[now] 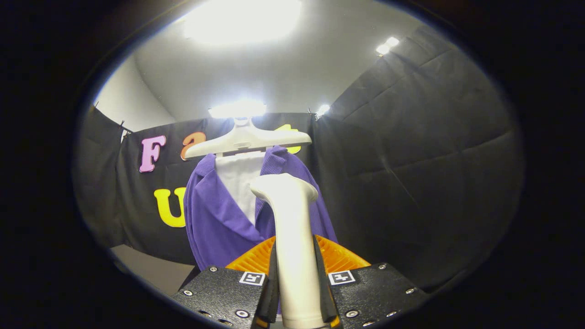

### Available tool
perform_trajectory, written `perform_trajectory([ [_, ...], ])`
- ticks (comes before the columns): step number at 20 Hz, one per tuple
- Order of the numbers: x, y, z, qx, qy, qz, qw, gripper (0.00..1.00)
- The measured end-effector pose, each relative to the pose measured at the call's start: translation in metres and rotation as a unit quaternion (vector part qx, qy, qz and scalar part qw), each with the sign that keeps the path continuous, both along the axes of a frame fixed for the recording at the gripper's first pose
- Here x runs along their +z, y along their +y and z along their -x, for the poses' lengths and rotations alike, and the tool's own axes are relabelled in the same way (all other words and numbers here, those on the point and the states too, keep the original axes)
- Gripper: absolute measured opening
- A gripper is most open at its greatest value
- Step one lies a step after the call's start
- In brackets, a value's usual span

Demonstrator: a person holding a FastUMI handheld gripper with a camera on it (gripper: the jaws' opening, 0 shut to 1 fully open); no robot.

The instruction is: Iron the clothes twice with a garment steamer, once on the left side and once on the right side.

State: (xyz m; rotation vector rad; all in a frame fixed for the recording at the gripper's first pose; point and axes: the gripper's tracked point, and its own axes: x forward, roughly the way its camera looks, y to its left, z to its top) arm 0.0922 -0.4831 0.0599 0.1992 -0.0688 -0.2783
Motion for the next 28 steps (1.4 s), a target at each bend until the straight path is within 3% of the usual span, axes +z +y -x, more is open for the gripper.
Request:
perform_trajectory([
  [5,0.000,-0.007,-0.036,-0.013,0.000,0.018,1.000,0.35],
  [10,-0.008,0.009,-0.066,0.009,0.019,0.061,0.998,0.36],
  [16,-0.054,0.001,-0.066,0.015,0.055,0.081,0.995,0.36],
  [28,-0.145,-0.014,-0.042,0.022,0.128,0.056,0.990,0.36],
])
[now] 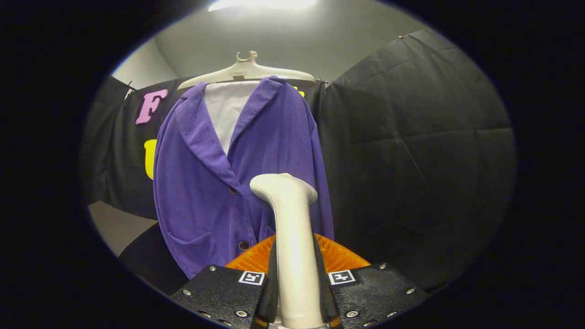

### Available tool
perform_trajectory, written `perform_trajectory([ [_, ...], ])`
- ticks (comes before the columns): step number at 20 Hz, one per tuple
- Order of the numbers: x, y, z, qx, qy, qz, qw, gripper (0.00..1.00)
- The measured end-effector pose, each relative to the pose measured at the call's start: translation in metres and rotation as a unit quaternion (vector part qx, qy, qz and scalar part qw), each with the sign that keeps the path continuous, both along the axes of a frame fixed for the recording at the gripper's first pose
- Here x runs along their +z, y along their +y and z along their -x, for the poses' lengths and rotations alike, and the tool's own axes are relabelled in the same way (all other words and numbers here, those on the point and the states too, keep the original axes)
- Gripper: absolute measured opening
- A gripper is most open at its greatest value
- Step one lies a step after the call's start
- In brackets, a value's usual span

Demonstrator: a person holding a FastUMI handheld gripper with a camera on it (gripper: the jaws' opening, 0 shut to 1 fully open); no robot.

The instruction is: Iron the clothes twice with a garment steamer, once on the left side and once on the right side.

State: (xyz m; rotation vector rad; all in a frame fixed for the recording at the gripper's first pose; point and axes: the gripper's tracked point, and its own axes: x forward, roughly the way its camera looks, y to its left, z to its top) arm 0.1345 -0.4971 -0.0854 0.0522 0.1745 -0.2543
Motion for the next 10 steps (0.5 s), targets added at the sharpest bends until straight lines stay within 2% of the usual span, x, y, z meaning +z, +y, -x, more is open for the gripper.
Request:
perform_trajectory([
  [10,-0.061,0.001,0.021,-0.004,0.050,0.003,0.999,0.36],
])
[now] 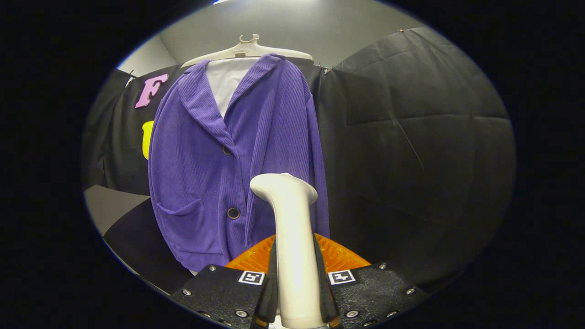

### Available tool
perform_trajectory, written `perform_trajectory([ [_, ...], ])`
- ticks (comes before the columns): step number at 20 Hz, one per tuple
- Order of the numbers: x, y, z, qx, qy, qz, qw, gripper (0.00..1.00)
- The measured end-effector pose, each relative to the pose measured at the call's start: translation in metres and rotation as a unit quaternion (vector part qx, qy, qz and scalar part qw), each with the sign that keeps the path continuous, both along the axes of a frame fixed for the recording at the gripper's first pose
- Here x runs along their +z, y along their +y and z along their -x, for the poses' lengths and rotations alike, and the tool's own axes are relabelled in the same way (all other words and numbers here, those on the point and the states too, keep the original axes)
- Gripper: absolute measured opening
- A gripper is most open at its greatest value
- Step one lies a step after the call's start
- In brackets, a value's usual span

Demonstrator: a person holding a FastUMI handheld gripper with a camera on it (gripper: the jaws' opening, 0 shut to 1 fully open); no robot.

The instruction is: Iron the clothes twice with a garment steamer, once on the left side and once on the right side.

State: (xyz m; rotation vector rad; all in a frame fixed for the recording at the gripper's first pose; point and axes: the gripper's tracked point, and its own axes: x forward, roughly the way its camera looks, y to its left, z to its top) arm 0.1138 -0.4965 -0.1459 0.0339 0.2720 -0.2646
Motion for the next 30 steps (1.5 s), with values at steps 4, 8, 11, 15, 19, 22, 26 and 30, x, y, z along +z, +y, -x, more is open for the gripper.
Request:
perform_trajectory([
  [4,-0.028,0.003,0.005,0.001,0.015,-0.002,1.000,0.36],
  [8,-0.049,0.005,0.012,-0.002,0.028,-0.004,1.000,0.36],
  [11,-0.056,0.005,0.015,-0.008,0.025,-0.011,1.000,0.36],
  [15,-0.074,0.008,0.022,-0.020,0.047,-0.030,0.998,0.36],
  [19,-0.093,0.015,0.029,-0.021,0.072,-0.039,0.996,0.36],
  [22,-0.094,0.020,0.031,-0.018,0.081,-0.048,0.995,0.36],
  [26,-0.104,0.042,0.047,0.010,0.111,-0.047,0.993,0.36],
  [30,-0.094,0.087,0.062,0.072,0.115,-0.048,0.990,0.36],
])
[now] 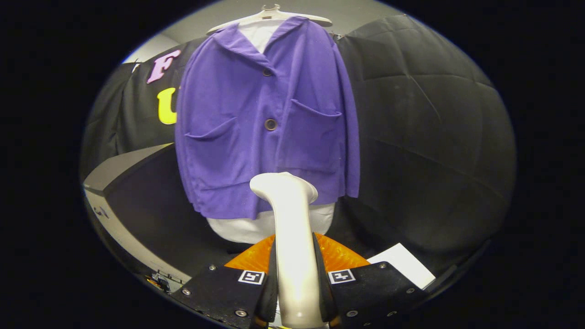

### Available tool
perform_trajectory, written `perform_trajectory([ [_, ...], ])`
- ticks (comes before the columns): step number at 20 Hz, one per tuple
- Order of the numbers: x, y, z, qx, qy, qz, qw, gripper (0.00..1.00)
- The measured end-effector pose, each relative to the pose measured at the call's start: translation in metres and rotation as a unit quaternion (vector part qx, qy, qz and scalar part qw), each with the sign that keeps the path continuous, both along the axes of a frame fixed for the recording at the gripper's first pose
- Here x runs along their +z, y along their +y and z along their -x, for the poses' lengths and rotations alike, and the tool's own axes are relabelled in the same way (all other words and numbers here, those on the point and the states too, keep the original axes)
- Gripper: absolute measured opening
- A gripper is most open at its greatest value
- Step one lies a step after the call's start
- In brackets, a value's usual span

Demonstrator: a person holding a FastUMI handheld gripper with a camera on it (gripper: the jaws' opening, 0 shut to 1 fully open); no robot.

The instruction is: Iron the clothes twice with a garment steamer, once on the left side and once on the right side.

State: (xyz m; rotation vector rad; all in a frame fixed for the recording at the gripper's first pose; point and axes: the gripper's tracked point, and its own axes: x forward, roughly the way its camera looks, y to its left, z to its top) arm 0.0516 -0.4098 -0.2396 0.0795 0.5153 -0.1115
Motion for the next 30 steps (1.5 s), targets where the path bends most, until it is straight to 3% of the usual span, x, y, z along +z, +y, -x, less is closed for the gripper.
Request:
perform_trajectory([
  [9,0.077,0.118,0.024,0.154,-0.062,-0.015,0.986,0.36],
  [13,0.140,0.167,0.029,0.181,-0.113,-0.030,0.976,0.36],
  [18,0.210,0.211,0.008,0.155,-0.180,-0.049,0.970,0.36],
  [22,0.235,0.249,-0.012,0.124,-0.193,-0.028,0.973,0.36],
  [30,0.269,0.348,-0.022,0.101,-0.239,-0.025,0.966,0.36],
])
